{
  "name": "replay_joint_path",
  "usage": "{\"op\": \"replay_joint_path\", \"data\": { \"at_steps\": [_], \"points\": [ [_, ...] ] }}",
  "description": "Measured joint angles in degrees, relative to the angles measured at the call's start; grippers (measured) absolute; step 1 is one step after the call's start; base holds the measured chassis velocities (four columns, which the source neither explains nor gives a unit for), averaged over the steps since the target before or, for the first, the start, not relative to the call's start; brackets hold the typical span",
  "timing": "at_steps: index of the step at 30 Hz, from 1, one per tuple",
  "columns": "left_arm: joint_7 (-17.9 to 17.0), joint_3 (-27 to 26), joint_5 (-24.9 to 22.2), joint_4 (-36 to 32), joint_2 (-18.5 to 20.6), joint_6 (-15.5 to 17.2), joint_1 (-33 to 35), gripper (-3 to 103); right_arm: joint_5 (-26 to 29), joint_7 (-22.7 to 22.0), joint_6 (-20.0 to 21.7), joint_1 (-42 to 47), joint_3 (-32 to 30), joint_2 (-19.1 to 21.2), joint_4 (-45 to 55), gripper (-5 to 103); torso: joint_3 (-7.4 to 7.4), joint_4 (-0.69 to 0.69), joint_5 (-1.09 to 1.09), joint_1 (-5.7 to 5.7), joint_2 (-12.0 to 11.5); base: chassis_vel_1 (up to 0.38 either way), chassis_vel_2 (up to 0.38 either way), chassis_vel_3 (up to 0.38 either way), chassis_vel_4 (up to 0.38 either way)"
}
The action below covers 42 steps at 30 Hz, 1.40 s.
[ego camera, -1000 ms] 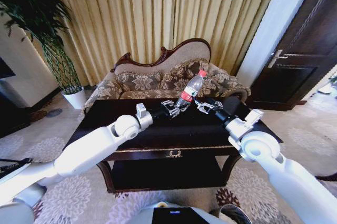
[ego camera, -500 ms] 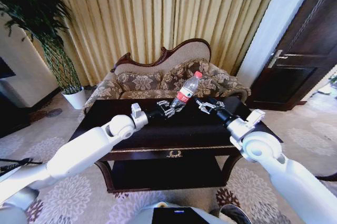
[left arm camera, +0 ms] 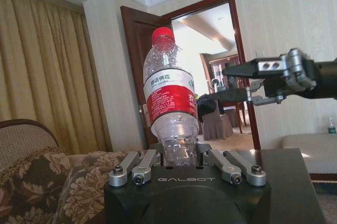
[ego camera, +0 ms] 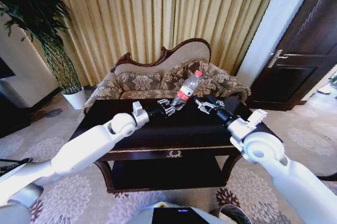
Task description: Move to the front of the table and place the trash on the table into the trash bin.
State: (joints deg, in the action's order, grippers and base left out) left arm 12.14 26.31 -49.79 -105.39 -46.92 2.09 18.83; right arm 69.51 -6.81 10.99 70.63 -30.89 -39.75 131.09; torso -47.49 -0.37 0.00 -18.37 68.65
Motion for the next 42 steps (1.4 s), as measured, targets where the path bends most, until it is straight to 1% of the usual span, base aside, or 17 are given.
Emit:
{"op": "replay_joint_path", "data": {
  "at_steps": [22,26,36,37,38,40,41,42],
  "points": [
    [-0.26,3.77,0.05,-1.44,-1.93,0.36,-3.47,30,-0.5,0.0,0.33,-0.01,1.3,-1.92,-0.26,100,0.0,0.0,0.0,0.0,0.0,0.0,0.0,0.0,0.0],
    [-1.22,5.28,0.1,-1.93,-2.88,0.5,-3.78,30,-0.58,0.0,0.34,-0.25,1.33,-1.98,-0.95,100,0.0,-0.01,0.0,0.0,0.0,0.0,0.0,0.0,0.0],
    [-1.43,6.07,0.34,-2.3,-2.76,0.53,-3.27,30,-0.61,0.0,0.34,-0.27,1.31,-2.5,-1.38,100,0.0,0.0,0.0,0.0,0.0,0.0,0.0,0.0,0.0],
    [-1.44,6.07,0.39,-2.37,-2.57,0.53,-3.06,30,-0.63,0.0,0.27,-0.29,1.32,-2.6,-1.58,101,0.0,0.0,0.0,0.0,0.0,0.0,0.0,0.0,0.0],
    [-1.48,6.07,0.45,-2.39,-2.45,0.54,-2.86,30,-0.66,0.06,0.2,-0.33,1.37,-2.64,-1.69,91,0.0,0.0,0.0,0.0,0.0,0.0,0.0,0.0,0.0],
    [-1.48,6.06,0.5,-2.39,-2.41,0.56,-2.74,30,-0.67,0.07,0.14,-0.37,1.4,-2.68,-1.75,91,0.0,0.0,0.01,0.0,-0.01,0.0,0.0,0.0,0.0],
    [-1.52,6.04,0.57,-2.38,-2.38,0.58,-2.58,30,-0.68,0.12,0.07,-0.44,1.45,-2.71,-1.75,86,0.0,0.0,0.01,0.0,-0.01,0.0,0.0,0.0,0.0],
    [-1.52,6.04,0.57,-2.38,-2.38,0.58,-2.58,30,-0.68,0.12,0.07,-0.44,1.45,-2.71,-1.75,86,0.0,0.0,0.01,0.0,-0.01,0.0,0.0,0.0,0.0]
  ]
}}
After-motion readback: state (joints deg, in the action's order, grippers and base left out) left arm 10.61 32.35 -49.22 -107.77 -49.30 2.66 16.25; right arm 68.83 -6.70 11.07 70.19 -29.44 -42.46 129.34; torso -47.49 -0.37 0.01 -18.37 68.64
